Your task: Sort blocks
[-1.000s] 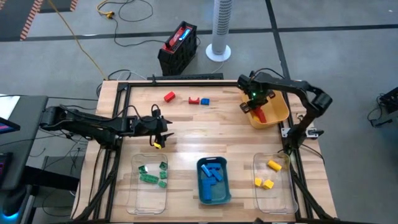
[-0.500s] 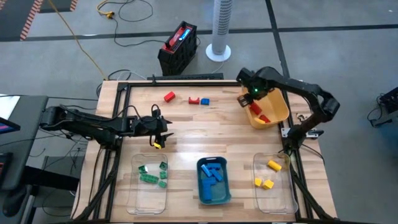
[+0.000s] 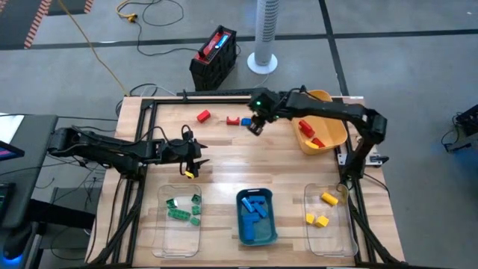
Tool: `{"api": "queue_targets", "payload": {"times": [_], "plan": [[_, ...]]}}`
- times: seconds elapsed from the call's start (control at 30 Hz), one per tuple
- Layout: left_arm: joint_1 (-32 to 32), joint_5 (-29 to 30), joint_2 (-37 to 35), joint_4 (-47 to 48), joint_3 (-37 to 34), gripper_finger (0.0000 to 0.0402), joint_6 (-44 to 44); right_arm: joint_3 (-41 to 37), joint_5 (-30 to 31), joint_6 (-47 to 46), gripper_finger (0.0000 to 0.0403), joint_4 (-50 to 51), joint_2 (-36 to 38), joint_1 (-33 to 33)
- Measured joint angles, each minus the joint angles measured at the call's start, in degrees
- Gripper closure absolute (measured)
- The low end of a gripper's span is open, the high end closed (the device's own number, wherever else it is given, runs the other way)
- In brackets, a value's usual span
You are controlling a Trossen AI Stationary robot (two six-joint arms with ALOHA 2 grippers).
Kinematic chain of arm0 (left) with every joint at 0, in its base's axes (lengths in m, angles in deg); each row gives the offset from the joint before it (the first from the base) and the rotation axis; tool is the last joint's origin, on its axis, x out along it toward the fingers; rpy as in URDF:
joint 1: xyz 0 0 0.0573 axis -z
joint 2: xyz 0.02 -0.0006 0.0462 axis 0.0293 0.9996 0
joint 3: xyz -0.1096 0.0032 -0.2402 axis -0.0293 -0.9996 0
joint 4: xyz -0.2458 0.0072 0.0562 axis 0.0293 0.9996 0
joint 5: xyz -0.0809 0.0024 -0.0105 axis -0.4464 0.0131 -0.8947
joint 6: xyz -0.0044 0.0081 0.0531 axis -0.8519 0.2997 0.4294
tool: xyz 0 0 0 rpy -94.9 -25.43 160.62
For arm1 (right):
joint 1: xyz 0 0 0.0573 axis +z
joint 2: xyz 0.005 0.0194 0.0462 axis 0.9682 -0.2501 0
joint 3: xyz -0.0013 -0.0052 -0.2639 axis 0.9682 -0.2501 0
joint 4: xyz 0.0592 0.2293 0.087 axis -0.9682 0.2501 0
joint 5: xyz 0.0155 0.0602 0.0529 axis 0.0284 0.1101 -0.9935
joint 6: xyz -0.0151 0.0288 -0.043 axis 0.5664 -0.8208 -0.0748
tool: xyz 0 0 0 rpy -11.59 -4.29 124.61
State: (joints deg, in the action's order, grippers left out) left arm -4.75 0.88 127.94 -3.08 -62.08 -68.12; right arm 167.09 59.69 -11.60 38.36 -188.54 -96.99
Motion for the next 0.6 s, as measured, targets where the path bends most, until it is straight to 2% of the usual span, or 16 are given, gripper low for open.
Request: {"api": "queue_targets", "payload": {"times": [0.07,0.2,0.4,0.6], "plan": [[0.0,0.0,0.0,0.6,0.0,0.0162,-0.17,-0.46,-4.04,1.83,0.0211,-4.92,-2.29,-0.65],[-0.02,0.0,0.0,2.08,0.0,0.0162,-0.45,-2.45,-8.04,4.38,0.0215,-10.52,-7.87,-2.26],[-0.02,0.0,0.0,2.67,0.0,0.0162,-0.86,-2.49,-9.42,10.38,0.0205,-15.2,-14.1,-3.1],[0.0,0.0,0.0,2.78,0.0,0.0162,-0.96,-2.43,-11.25,16.29,0.0165,-15.87,-15.02,-3.98]]}}
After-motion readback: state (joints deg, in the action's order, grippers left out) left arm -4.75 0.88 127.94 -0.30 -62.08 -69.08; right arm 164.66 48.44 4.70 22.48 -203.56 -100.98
